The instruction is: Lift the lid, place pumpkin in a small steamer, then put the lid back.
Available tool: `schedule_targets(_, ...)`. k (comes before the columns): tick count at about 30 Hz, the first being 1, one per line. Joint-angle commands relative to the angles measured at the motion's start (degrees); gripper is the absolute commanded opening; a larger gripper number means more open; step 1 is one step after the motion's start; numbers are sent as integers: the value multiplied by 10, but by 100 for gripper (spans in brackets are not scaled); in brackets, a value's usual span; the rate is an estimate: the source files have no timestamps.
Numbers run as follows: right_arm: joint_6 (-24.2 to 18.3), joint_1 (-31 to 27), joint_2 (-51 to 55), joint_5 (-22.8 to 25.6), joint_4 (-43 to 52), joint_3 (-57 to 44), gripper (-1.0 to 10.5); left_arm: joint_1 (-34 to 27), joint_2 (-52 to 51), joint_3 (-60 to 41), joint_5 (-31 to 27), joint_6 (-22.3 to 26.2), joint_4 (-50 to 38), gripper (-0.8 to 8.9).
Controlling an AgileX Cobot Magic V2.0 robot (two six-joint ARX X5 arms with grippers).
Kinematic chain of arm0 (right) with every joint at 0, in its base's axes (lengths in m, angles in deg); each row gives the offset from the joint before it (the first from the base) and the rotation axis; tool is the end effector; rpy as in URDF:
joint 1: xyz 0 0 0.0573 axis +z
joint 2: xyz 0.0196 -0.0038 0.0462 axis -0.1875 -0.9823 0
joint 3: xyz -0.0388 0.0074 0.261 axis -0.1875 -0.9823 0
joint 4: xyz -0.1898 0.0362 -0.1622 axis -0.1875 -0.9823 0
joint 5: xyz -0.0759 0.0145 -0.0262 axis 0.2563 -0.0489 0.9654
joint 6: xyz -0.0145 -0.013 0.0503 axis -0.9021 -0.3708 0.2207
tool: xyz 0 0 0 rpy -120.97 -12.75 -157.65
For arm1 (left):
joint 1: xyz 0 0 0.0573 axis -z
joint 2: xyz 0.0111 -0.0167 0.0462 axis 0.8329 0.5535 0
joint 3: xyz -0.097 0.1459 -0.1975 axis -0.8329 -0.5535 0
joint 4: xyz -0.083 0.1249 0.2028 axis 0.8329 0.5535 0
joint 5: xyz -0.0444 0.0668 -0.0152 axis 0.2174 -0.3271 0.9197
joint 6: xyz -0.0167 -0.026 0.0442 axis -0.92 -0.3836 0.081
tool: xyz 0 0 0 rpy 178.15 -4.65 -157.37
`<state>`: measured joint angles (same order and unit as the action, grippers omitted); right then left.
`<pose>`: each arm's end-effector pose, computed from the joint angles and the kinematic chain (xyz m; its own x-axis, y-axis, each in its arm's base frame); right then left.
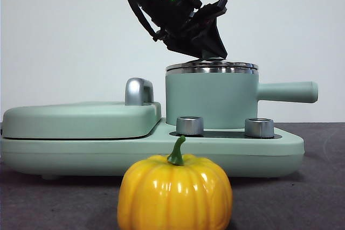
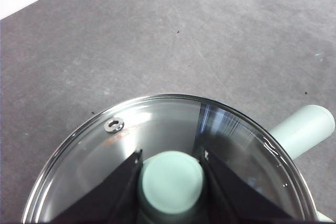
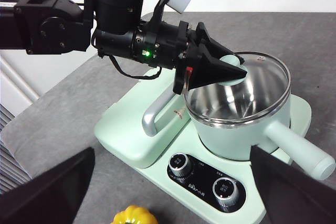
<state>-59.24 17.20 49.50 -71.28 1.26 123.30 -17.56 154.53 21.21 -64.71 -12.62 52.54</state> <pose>0.0895 0.0283 0.3472 0.6502 0.7067 -0.2791 -0.6145 0.7051 0.3540 0.3289 -0.2734 0.2806 0.5178 -0.7139 -0.4714 0.8138 0.5810 0.0139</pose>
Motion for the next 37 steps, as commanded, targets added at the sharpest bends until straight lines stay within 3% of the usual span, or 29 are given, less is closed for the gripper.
schedule_targets(1,8,2,-2,-2,-1,9,470,2,9,30,-4,-6,5,77)
schedule_targets(8,5,2,-2,0,-10,9,469,2,-24,41,-3,-19,13,77)
schedule_targets(17,-15,17,-25,4,-84,9,469,0,-99,41,-3,-31,92,77)
schedule_targets(23,-6,75,-58,26,-101,9,469,-5,-162,41,-3,-13,163,66)
schedule_targets(37,47,287,-173,172,-97,14,469,-73,-265,41,-3,34,285,53)
